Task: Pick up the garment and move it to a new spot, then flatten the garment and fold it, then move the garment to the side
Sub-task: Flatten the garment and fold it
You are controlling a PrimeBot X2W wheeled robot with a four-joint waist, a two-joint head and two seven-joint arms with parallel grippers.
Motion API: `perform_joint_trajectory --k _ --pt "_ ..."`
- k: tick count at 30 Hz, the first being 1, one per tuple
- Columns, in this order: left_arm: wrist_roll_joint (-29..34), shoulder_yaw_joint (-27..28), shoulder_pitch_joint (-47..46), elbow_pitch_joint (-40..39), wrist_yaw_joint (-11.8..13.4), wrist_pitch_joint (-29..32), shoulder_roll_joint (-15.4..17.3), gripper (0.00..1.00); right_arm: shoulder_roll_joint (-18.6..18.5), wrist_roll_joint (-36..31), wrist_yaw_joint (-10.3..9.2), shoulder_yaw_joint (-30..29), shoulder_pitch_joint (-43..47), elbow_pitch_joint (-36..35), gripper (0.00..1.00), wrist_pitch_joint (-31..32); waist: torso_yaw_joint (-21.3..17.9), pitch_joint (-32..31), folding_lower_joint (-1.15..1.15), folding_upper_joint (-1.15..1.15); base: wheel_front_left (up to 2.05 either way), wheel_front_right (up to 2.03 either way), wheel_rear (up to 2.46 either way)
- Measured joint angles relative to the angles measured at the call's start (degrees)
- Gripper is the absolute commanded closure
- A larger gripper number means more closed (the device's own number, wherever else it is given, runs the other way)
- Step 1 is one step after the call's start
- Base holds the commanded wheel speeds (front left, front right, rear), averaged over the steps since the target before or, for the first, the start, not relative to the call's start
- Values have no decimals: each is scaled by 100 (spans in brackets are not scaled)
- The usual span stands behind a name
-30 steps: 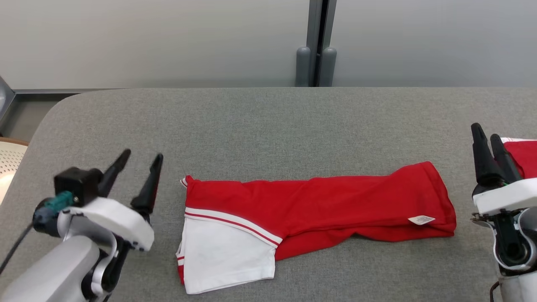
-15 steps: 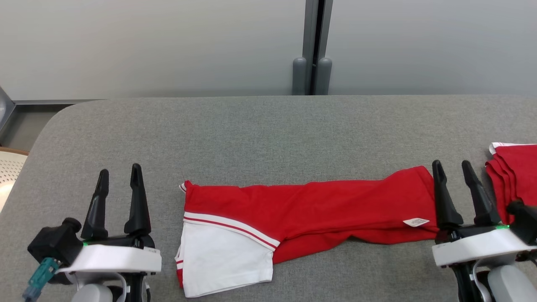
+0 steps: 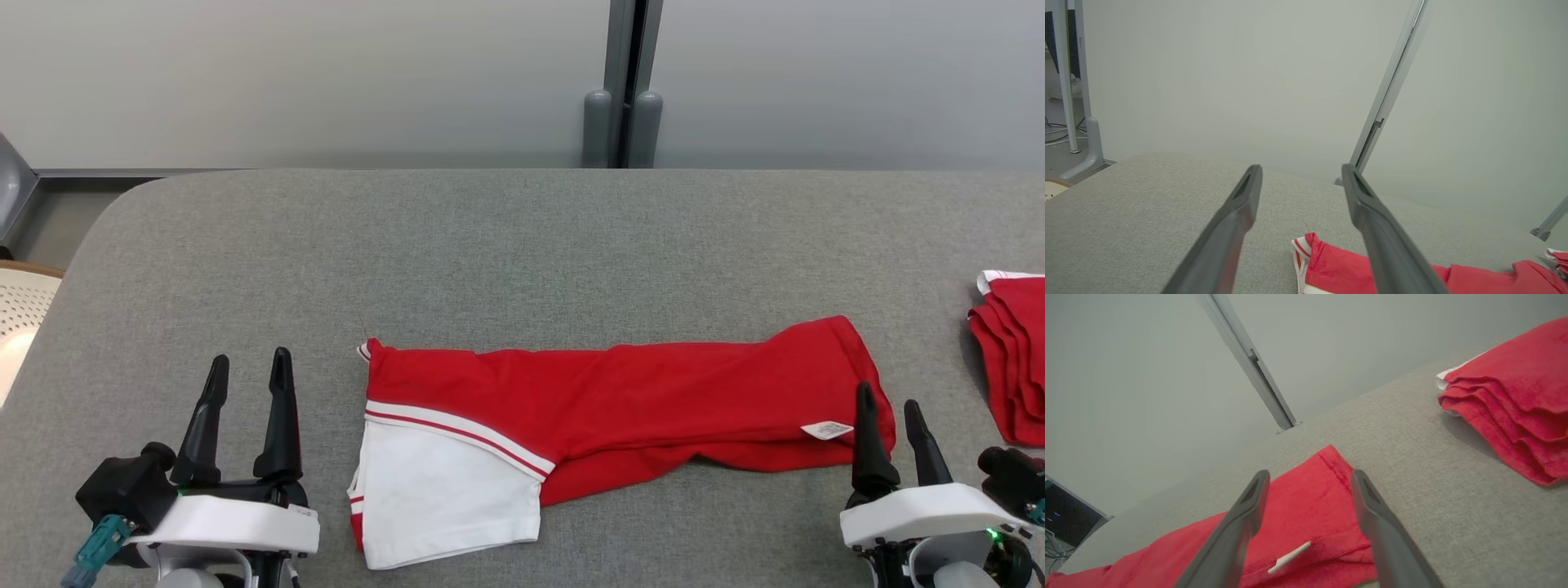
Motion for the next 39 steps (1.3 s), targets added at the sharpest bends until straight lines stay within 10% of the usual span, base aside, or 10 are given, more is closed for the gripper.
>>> perform_joint_trajectory --k 22,24,39 --pt "2 -94 -205 37 -49 0 2 0 135 660 0 -431 -1213 2275 0 416 73 356 0 0 0 0 0" --pt "2 -87 -205 34 -57 0 2 0 120 689 -1 -364 -1261 2350 100 471 54 335 0 0 0 0 0" --pt "0 -116 -118 45 -57 0 1 0 -363 783 2 -485 -1268 2674 100 175 -111 159 0 0 0 0 0"
